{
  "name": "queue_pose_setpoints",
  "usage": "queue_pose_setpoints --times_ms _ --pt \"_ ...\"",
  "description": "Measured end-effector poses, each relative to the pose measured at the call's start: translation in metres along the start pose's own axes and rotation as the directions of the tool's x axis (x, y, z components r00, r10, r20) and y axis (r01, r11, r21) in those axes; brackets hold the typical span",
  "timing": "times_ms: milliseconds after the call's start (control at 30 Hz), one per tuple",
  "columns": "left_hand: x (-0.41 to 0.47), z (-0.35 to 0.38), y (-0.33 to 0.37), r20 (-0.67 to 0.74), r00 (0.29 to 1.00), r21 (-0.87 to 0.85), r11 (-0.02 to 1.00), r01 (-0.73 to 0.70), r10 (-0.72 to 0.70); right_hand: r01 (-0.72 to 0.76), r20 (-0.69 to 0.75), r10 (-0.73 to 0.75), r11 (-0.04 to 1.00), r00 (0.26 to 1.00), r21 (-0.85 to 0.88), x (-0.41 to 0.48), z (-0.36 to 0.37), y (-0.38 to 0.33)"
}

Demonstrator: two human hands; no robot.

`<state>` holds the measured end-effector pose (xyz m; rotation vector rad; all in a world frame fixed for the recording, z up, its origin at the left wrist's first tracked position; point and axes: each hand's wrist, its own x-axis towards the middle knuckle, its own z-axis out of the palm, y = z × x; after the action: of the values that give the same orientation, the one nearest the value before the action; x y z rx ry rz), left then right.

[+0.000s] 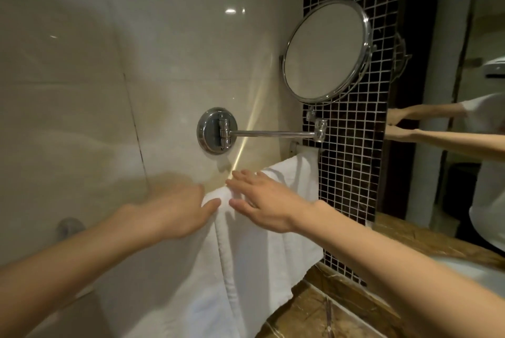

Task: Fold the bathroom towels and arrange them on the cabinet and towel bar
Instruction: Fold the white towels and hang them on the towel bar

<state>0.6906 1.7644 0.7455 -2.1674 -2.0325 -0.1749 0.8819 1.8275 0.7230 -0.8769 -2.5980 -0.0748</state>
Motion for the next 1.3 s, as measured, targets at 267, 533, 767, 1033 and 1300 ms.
queue_pose_setpoints --times_ms 267,533,767,1033,1300 --pt "-0.014 0.023 -0.016 -0.091 0.996 -0.003 1.0 -0.016 0.016 -0.081 0.044 0.079 0.995 0.996 0.055 -0.003 0.002 -0.014" --pt "-0.021 0.02 -0.005 -0.194 0.981 0.203 0.978 0.05 -0.01 -0.187 0.067 0.186 0.982 0.98 0.009 0.001 -0.001 -0.031" --pt "-0.056 -0.009 -0.021 -0.084 0.994 0.289 0.953 0.089 -0.068 0.025 0.055 -0.022 0.998 0.998 -0.055 -0.004 -0.012 -0.073" --pt "-0.087 -0.028 -0.043 -0.014 0.995 0.167 0.981 0.102 -0.101 -0.04 0.067 0.039 0.999 0.997 0.005 0.001 -0.007 -0.121" --pt "-0.103 -0.033 -0.039 -0.003 0.996 0.012 0.996 0.089 -0.089 -0.236 0.168 0.224 0.97 0.96 0.053 -0.003 -0.018 -0.155"
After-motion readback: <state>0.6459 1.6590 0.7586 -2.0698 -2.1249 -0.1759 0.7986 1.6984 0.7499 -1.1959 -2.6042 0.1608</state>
